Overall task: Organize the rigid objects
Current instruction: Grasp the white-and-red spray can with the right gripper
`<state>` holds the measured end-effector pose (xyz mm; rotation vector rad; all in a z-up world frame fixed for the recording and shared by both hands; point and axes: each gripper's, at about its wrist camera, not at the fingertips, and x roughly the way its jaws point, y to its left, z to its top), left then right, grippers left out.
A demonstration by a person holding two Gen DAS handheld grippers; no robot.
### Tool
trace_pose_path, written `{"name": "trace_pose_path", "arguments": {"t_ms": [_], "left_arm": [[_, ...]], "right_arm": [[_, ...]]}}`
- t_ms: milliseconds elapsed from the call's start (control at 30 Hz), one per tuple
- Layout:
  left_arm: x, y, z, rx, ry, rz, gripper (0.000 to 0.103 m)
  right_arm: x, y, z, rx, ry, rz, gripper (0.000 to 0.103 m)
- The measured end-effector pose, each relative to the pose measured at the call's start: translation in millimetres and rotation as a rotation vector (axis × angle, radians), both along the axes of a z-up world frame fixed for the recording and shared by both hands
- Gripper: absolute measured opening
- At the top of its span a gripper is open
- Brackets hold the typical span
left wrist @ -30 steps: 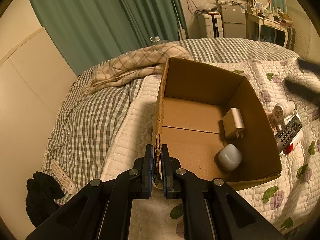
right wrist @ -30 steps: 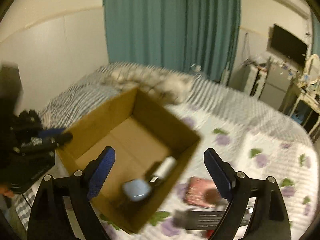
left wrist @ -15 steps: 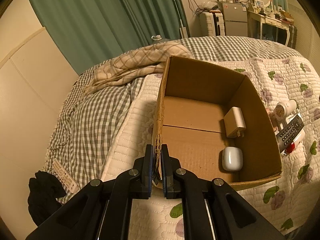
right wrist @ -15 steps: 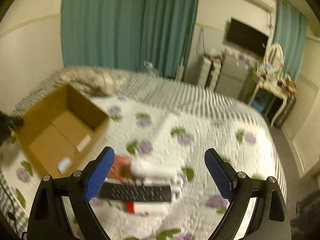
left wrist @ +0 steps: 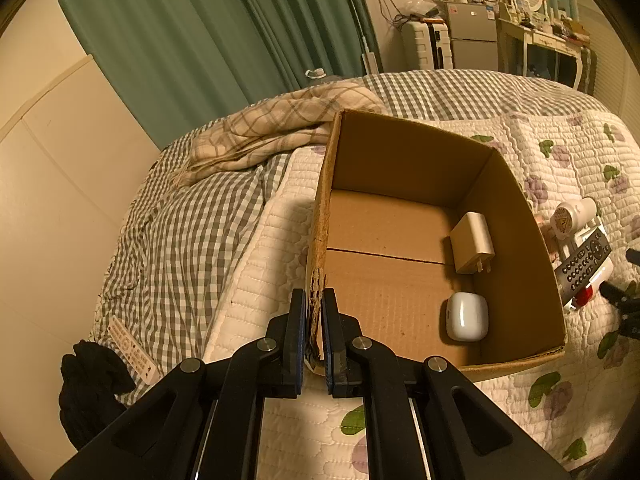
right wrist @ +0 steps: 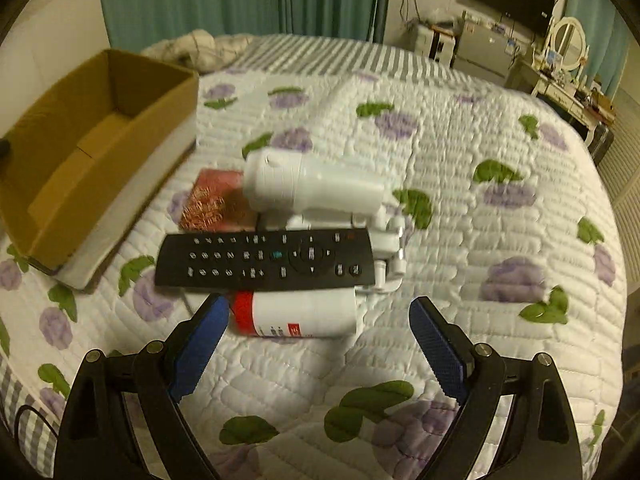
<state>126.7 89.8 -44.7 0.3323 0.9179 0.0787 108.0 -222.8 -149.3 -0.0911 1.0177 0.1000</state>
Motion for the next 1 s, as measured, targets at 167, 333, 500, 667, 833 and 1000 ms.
{"name": "trace_pose_path", "arguments": {"t_ms": [167, 333, 500, 667, 833, 1000], "left_arm": [[0.0, 0.0, 0.0, 0.001, 0.0, 0.0, 0.007], [-0.1, -0.2, -0.1, 0.0, 0.0, 0.0, 0.007], [-0.6, -0.3, -0.2, -0.005, 0.001, 0.0, 0.007], [-0.7, -0.9, -0.2, -0.006, 0.004, 0.0, 0.007], [-1.2, -1.3, -0.7, -0.009, 0.008, 0.0, 0.007], [-3.3, -3.6, 0.5, -0.007, 0.012, -0.006, 0.007]], "right_arm": [[7.8, 6.3, -14.0, -0.04, 0.058, 0.012, 0.092], [15.4, 14.3, -23.7, -0.035, 0.089, 0.03, 0.092], [22.8, 15.7, -32.4, -0.04, 0.114, 0.0, 0.088], [21.8, 17.6, -31.4, -0.027, 0.104, 0.008, 0.077], [15.4, 16.8, -25.9, -0.032, 0.101, 0.006, 0.076], [-3.7, 13.2, -7.3, -0.015, 0.074, 0.004, 0.076]]}}
